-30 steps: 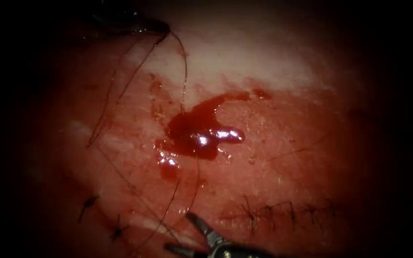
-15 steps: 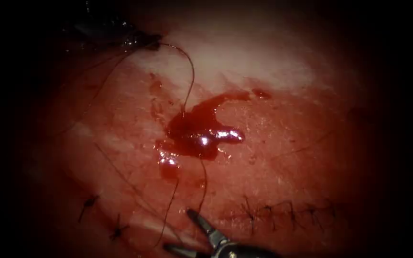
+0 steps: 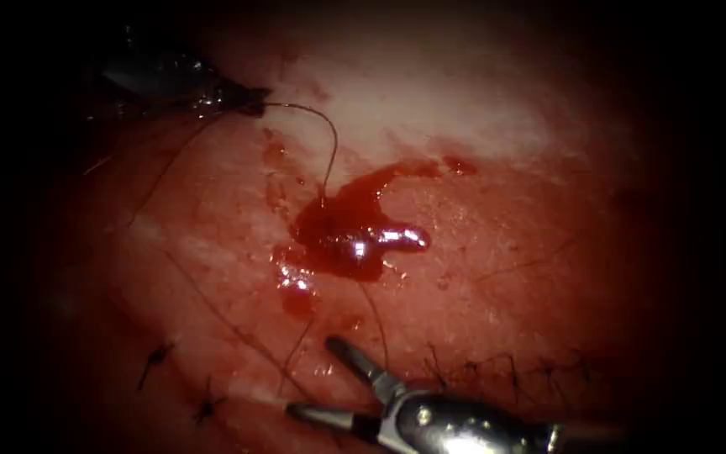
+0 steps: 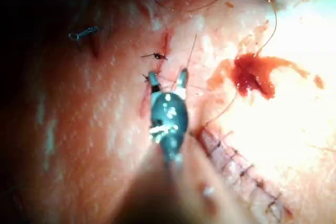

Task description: Wound Closure

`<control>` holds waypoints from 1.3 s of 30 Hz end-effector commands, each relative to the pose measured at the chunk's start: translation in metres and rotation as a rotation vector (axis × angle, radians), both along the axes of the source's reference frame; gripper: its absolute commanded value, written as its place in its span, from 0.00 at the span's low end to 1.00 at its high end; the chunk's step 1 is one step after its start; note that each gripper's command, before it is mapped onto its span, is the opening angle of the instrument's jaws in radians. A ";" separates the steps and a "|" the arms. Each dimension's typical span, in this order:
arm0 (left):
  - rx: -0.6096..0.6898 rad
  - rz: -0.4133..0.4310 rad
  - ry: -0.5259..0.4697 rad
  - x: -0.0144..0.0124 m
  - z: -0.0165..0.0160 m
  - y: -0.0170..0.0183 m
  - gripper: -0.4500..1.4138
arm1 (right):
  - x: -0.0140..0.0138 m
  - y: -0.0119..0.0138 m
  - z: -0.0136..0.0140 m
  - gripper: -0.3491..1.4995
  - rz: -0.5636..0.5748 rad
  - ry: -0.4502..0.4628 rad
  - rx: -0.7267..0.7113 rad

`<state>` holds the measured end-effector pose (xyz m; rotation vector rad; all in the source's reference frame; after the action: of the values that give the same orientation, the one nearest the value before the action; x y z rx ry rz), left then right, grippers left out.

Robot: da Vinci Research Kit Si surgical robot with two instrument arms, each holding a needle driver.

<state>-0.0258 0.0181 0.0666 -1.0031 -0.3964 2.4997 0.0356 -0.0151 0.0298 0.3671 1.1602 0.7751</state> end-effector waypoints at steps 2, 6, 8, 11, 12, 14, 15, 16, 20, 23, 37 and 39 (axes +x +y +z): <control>0.003 0.000 -0.012 -0.0005 0.0003 -0.0007 0.00 | 0.0003 -0.0011 -0.0018 0.94 -0.036 0.026 0.014; 0.015 -0.004 -0.024 -0.0004 -0.0001 -0.0015 0.00 | -0.0003 -0.0018 -0.0051 0.96 -0.088 0.063 0.033; 0.021 -0.007 -0.038 -0.0004 -0.0004 -0.0020 0.00 | -0.0012 -0.0017 -0.0076 0.91 -0.125 0.093 0.051; 0.028 -0.010 -0.058 -0.0005 -0.0008 -0.0027 0.00 | -0.0018 0.0001 -0.0091 0.88 -0.129 0.075 0.020; 0.032 -0.013 -0.066 -0.0006 -0.0010 -0.0030 0.00 | -0.0020 0.0008 -0.0093 0.86 -0.123 0.062 0.006; 0.037 -0.017 -0.082 -0.0007 -0.0013 -0.0035 0.00 | -0.0022 0.0025 -0.0093 0.81 -0.113 0.048 -0.002; 0.040 -0.018 -0.088 -0.0008 -0.0014 -0.0037 0.00 | -0.0022 0.0032 -0.0091 0.78 -0.111 0.045 -0.004; 0.036 -0.016 -0.100 -0.0009 -0.0017 -0.0041 0.00 | -0.0022 0.0048 -0.0082 0.69 -0.116 0.039 -0.016; 0.030 -0.034 -0.133 -0.0011 -0.0020 -0.0048 0.00 | -0.0016 0.0075 -0.0045 0.13 -0.147 -0.002 -0.021; 0.028 -0.068 -0.163 -0.0013 -0.0020 -0.0055 0.00 | -0.0006 0.0087 -0.0003 0.00 -0.153 -0.029 -0.039; 0.093 -0.181 -0.178 -0.0019 -0.0012 -0.0072 0.23 | 0.0015 0.0111 0.0105 0.17 -0.066 -0.097 -0.090; 0.087 -0.232 -0.140 -0.0017 -0.0010 -0.0071 0.59 | 0.0015 0.0109 0.0105 0.27 -0.056 -0.100 -0.088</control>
<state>-0.0268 0.0113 0.0651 -1.1145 -0.3763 2.1938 0.0366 -0.0036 0.0399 0.2791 1.0836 0.6834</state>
